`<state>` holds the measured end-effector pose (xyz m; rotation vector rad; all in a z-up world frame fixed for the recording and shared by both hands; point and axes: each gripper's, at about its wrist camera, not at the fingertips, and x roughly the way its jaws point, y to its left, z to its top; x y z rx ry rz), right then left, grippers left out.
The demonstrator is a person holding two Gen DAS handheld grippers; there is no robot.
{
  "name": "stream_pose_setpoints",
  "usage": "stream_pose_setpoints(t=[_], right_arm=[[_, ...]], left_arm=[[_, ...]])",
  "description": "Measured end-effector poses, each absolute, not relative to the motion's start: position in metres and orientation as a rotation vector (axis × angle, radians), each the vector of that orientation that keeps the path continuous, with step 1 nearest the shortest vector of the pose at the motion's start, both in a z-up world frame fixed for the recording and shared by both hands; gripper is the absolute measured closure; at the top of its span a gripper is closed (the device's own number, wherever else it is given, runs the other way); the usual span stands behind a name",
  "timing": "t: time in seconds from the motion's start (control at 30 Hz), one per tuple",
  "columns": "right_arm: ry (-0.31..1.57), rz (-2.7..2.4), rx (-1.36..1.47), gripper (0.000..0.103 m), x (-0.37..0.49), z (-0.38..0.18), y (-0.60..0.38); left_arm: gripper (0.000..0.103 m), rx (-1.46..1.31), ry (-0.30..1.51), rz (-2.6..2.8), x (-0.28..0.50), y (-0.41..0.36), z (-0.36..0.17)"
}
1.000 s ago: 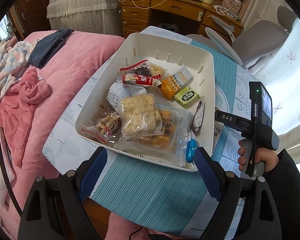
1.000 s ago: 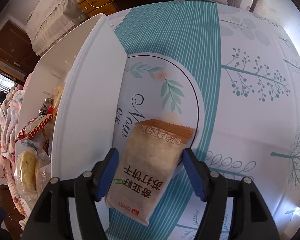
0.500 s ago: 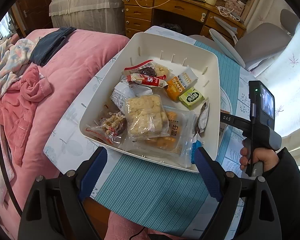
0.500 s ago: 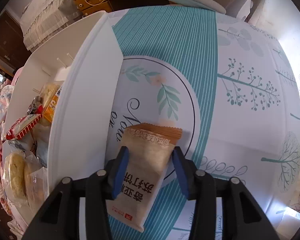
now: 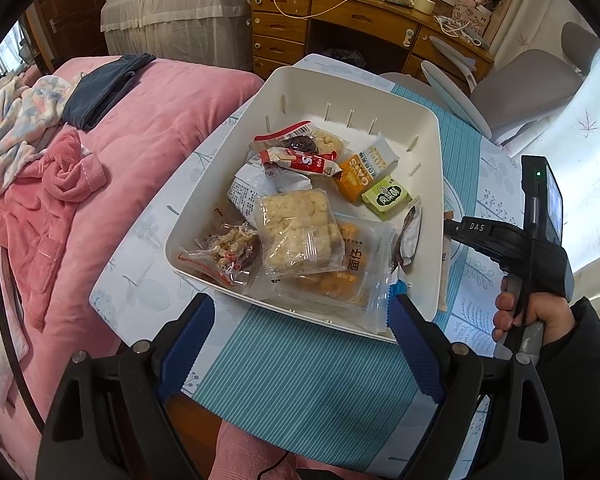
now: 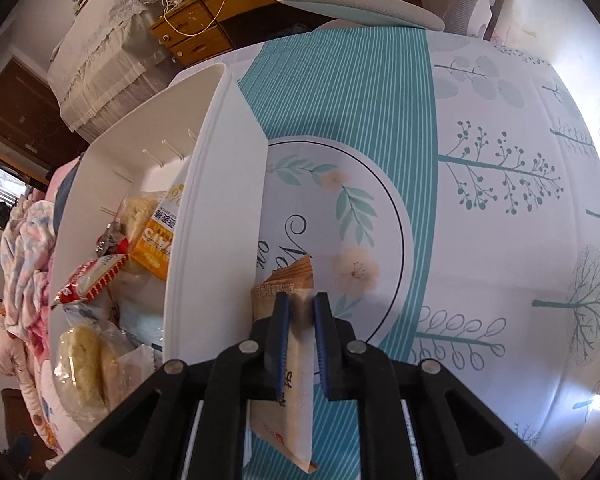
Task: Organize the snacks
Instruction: 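Lift the biscuit pack with the right tool and carry it over the tray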
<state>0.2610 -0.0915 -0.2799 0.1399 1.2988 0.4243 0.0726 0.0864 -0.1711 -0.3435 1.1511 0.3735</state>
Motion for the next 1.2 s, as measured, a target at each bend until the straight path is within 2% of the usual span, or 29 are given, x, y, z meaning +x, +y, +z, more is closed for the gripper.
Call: stream_pose_setpoints(t=[0.23,0.57,1.2], right_arm=[[1.299,0.432,0.212,0.093,0.255,-0.268,-0.103],[1.254,0.416,0.263,0.094,0.253,-0.232,-0.135],[1.066,0.495,0.333,0.095,0.231,-0.128,-0.126]], left_arm=[[0.015,-0.338,1.151,0.356,0.074,0.080,-0.166],[0.015,-0.294,1.091,0.331,0.087,0.066,-0.129],[0.015,-0.238,1.045,0.195,0.089,0.085,-0.086]])
